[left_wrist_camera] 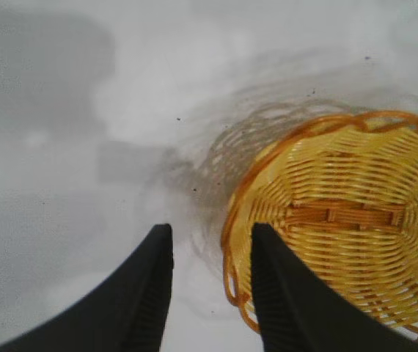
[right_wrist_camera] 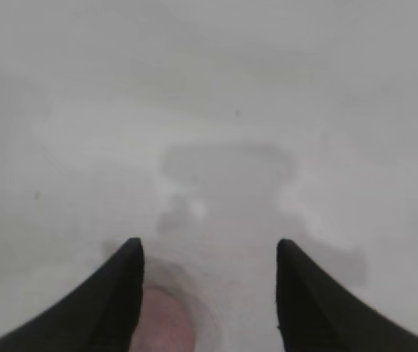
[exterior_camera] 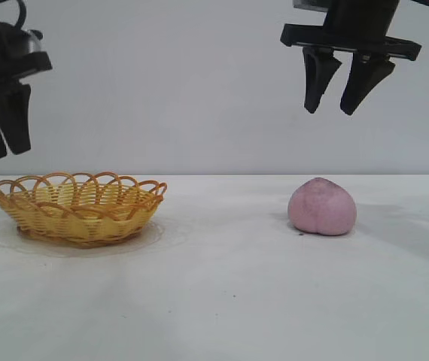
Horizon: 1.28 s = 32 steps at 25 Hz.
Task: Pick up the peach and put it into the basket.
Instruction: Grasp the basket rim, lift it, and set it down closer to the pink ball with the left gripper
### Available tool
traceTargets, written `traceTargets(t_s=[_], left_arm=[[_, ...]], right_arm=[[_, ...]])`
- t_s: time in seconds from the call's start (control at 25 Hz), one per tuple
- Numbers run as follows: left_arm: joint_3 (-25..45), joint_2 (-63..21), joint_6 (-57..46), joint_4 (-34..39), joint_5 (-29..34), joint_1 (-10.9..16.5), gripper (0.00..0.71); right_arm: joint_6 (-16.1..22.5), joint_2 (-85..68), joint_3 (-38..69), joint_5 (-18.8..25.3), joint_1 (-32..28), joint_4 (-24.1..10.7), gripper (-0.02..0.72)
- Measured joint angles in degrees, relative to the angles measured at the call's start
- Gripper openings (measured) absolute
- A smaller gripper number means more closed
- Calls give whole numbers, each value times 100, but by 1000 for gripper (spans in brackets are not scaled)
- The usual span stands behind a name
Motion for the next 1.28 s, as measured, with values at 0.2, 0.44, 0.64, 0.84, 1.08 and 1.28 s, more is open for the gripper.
traceTargets(t_s=[0.2, 0.44, 0.64, 0.84, 1.08, 1.28], left_arm=[[0, 396, 89, -65, 20, -26, 274], [9, 627, 170, -98, 112, -384, 274], [70, 625, 217, -133, 162, -435, 63], [1115, 136, 285, -1078, -521, -319, 0], [2917, -877, 1535, -3695, -1512, -592, 0], [3541, -1187, 1661, -4499, -1988, -1123, 0]], right_arm=[[0, 0, 0, 0, 0, 12, 383], [-22, 0, 0, 0, 0, 16, 383], [-67, 0, 0, 26, 0, 16, 383], [-120, 0, 0, 108, 0, 6, 383], [-133, 0, 0, 126, 0, 5, 383], [-169, 0, 0, 135, 0, 5, 383]])
